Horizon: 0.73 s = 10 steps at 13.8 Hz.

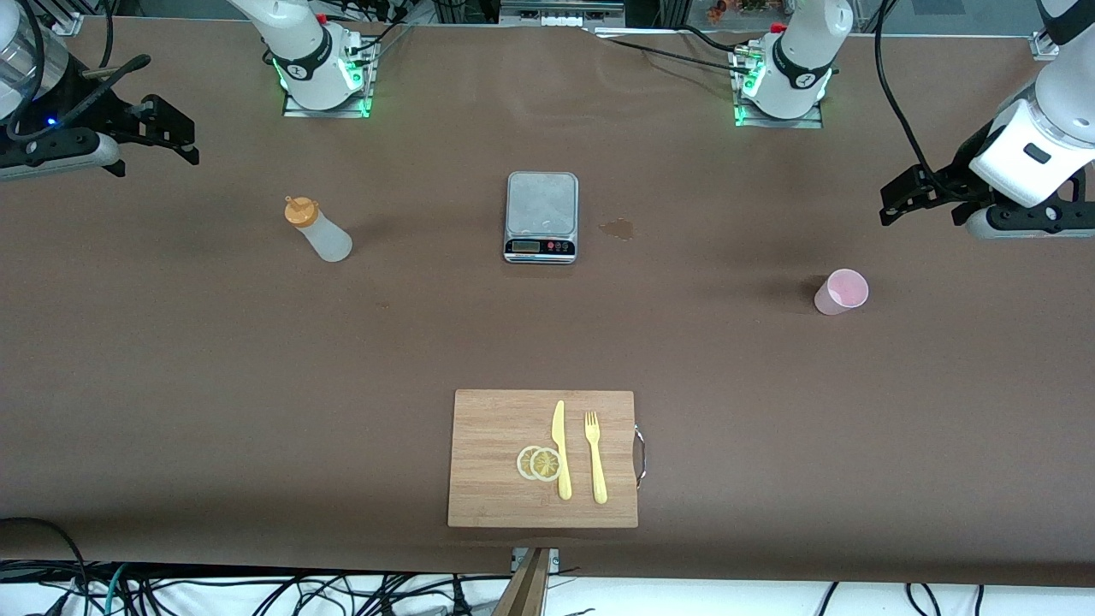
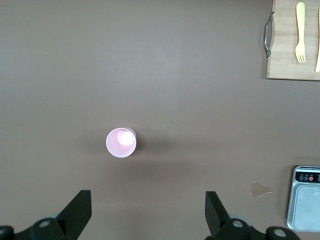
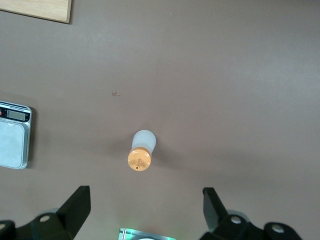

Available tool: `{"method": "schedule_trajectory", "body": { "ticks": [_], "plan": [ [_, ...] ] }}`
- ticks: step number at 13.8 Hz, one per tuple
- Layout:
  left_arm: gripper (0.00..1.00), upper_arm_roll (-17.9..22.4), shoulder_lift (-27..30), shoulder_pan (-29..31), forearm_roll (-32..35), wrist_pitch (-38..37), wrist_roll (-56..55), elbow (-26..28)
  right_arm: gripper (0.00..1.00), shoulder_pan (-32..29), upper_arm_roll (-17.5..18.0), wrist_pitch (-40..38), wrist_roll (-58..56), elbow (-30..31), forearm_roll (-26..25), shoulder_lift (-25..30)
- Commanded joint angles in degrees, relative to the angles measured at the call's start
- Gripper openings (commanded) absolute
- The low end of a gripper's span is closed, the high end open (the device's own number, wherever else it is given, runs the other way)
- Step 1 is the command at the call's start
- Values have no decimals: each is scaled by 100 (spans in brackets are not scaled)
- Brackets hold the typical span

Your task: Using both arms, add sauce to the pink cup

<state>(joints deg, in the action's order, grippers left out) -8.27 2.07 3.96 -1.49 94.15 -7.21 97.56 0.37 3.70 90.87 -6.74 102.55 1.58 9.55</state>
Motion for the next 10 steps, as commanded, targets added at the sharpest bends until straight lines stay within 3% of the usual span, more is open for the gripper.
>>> {"method": "schedule_trajectory", "body": {
  "ticks": [1,10],
  "plan": [
    [100,-17,-58,70,-27,-142,176,-167,100,16,-10,-96,6,-25,88,64],
    [100,-43,-49,78,17,-388,167,-132,100,16,-18,-43,6,-16,88,29]
  ]
}}
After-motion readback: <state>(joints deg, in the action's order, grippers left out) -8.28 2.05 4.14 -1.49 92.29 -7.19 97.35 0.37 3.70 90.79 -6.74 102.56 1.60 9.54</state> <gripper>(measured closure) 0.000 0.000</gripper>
